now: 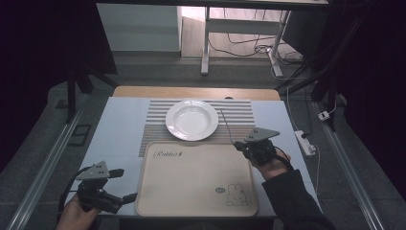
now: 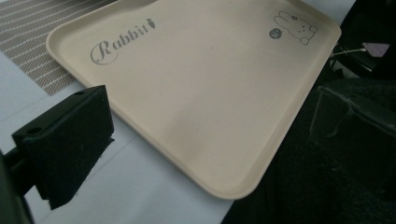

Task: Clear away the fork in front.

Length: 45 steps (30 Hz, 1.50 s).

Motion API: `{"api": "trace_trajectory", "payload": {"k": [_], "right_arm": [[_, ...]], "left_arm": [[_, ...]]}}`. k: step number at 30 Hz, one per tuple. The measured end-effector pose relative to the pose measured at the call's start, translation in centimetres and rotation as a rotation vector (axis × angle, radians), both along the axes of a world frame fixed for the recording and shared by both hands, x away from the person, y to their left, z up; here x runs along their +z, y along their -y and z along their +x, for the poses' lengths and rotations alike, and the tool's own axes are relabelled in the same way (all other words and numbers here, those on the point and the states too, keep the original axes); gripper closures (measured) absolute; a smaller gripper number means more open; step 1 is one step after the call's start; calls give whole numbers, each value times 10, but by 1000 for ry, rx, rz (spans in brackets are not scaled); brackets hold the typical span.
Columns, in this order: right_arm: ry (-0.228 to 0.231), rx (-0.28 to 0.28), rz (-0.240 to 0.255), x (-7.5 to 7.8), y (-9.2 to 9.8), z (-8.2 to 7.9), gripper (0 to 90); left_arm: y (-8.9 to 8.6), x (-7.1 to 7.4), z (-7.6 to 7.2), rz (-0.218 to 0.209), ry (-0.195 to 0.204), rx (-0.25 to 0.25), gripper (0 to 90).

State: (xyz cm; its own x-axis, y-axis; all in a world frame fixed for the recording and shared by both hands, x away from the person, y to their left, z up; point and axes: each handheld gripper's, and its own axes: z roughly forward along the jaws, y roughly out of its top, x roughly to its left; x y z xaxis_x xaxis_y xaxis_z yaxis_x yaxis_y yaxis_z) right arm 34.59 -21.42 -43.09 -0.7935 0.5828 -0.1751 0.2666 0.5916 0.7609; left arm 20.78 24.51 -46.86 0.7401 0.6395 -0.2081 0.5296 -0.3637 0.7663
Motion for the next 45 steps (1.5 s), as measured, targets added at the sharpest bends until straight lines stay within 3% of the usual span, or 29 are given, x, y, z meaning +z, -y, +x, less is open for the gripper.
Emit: {"api": "trace_trajectory", "payload": {"k": [3, 5, 6, 7, 10, 13, 17, 25, 31, 34, 36, 42, 45], "right_arm": [[-19, 28, 28, 1, 0, -13, 897], [-34, 49, 53, 1, 0, -21, 897], [-44, 62, 62, 1, 0, -25, 897], [-51, 73, 72, 1, 0, -29, 897], [-77, 117, 91, 0, -3, -40, 897], [-95, 154, 108, -2, -7, -50, 897], [-121, 212, 119, -2, -13, -63, 897], [-169, 318, 140, -4, -24, -84, 896], [-207, 383, 140, -6, -31, -92, 896], [-220, 410, 143, -7, -34, -95, 896], [-221, 425, 131, -8, -37, -97, 896], [-230, 463, 129, -8, -43, -102, 896], [-241, 487, 135, -9, -46, -104, 896]], "left_arm": [[7, 1, 6, -2, 14, -28, 0], [15, 3, 15, 2, -6, -80, 0], [15, 3, 15, 2, -6, -80, 0], [22, 5, 20, 3, 8, -127, 0], [30, 8, 26, -1, 20, -166, 0], [46, 14, 37, 27, 36, -213, 0], [55, 17, 49, 31, 28, -240, 0], [81, 21, 75, 141, 80, -350, 0], [96, 27, 89, 177, 109, -436, 0], [109, 28, 97, 169, 114, -530, 0], [113, 27, 99, 171, 114, -546, 0], [136, 21, 106, 255, 107, -636, 0], [147, 16, 103, 311, 117, -686, 63]]}}
